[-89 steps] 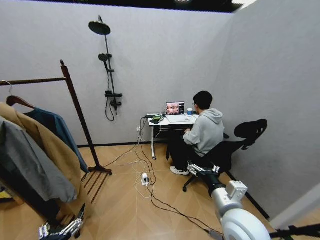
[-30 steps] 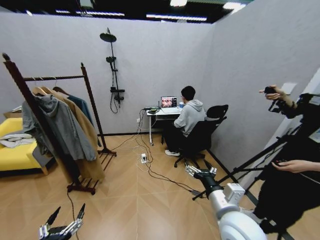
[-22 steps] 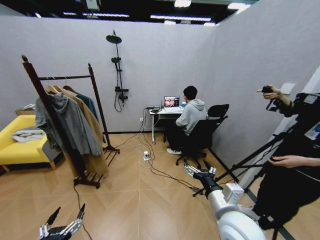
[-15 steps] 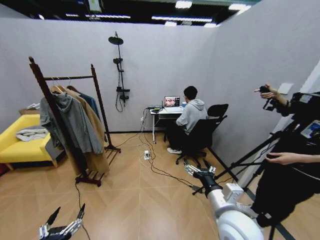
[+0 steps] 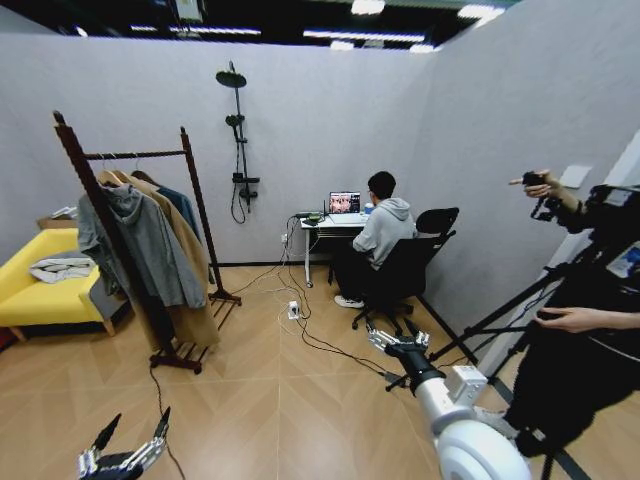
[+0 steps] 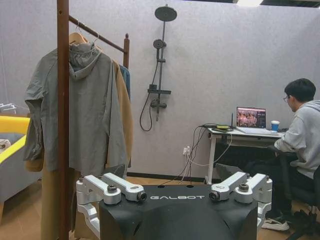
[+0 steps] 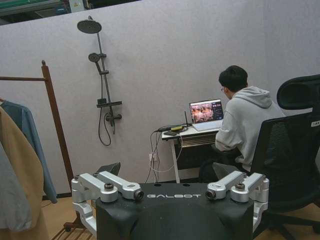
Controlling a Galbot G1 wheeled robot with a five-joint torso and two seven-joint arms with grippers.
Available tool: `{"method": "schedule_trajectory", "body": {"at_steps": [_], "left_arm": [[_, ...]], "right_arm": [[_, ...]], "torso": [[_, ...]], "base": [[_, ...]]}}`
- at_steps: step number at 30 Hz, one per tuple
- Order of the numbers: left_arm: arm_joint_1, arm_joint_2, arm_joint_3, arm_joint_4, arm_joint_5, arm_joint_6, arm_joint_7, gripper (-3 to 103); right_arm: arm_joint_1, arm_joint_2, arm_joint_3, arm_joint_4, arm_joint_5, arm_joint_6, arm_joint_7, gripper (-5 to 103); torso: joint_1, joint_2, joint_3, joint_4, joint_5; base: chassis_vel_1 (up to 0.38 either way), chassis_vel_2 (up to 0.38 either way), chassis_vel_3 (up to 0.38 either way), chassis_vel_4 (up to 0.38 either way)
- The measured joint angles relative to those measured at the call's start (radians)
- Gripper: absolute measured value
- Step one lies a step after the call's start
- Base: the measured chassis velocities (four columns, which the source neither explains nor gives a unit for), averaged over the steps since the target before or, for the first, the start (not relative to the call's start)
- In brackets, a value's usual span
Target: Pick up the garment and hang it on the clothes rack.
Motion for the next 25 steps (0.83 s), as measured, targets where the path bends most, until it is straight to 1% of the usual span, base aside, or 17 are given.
{"method": "schedule_trajectory", "body": {"at_steps": [2, 4, 12, 18, 19, 22, 24, 25], "left_arm": [[0.000, 0.000, 0.000, 0.000, 0.000, 0.000, 0.000, 100], [0.000, 0.000, 0.000, 0.000, 0.000, 0.000, 0.000, 100], [0.000, 0.000, 0.000, 0.000, 0.000, 0.000, 0.000, 100], [0.000, 0.000, 0.000, 0.000, 0.000, 0.000, 0.000, 100], [0.000, 0.000, 0.000, 0.000, 0.000, 0.000, 0.000, 100], [0.000, 0.000, 0.000, 0.000, 0.000, 0.000, 0.000, 100], [0.000, 0.000, 0.000, 0.000, 0.000, 0.000, 0.000, 100], [0.000, 0.000, 0.000, 0.000, 0.000, 0.000, 0.000, 100]], "right_arm": [[0.001, 0.001, 0.002, -0.001, 0.001, 0.007, -0.001, 100], [0.008, 0.002, 0.004, -0.011, 0.001, 0.031, 0.001, 100], [0.001, -0.002, 0.029, -0.018, -0.004, 0.036, -0.010, 100], [-0.035, -0.016, 0.075, -0.030, -0.009, 0.028, -0.073, 100], [-0.035, -0.016, 0.075, -0.030, -0.009, 0.028, -0.073, 100], [-0.080, -0.020, 0.116, -0.070, -0.029, 0.061, -0.117, 100], [-0.090, -0.018, 0.124, -0.079, -0.037, 0.072, -0.127, 100], [-0.108, -0.013, 0.136, -0.087, -0.051, 0.088, -0.144, 100]], "torso": [[0.000, 0.000, 0.000, -0.0001, 0.0000], [0.000, 0.000, 0.000, 0.0000, 0.0001], [0.000, 0.000, 0.000, 0.0000, 0.0000], [0.000, 0.000, 0.000, 0.0001, 0.0000], [0.000, 0.000, 0.000, 0.0001, 0.0000], [0.000, 0.000, 0.000, 0.0000, 0.0002], [0.000, 0.000, 0.000, 0.0000, 0.0001], [0.000, 0.000, 0.000, 0.0000, 0.0002]], "base": [[0.000, 0.000, 0.000, 0.000], [0.000, 0.000, 0.000, 0.000], [0.000, 0.000, 0.000, 0.000], [0.000, 0.000, 0.000, 0.000], [0.000, 0.000, 0.000, 0.000], [0.000, 0.000, 0.000, 0.000], [0.000, 0.000, 0.000, 0.000], [0.000, 0.000, 0.000, 0.000]]}}
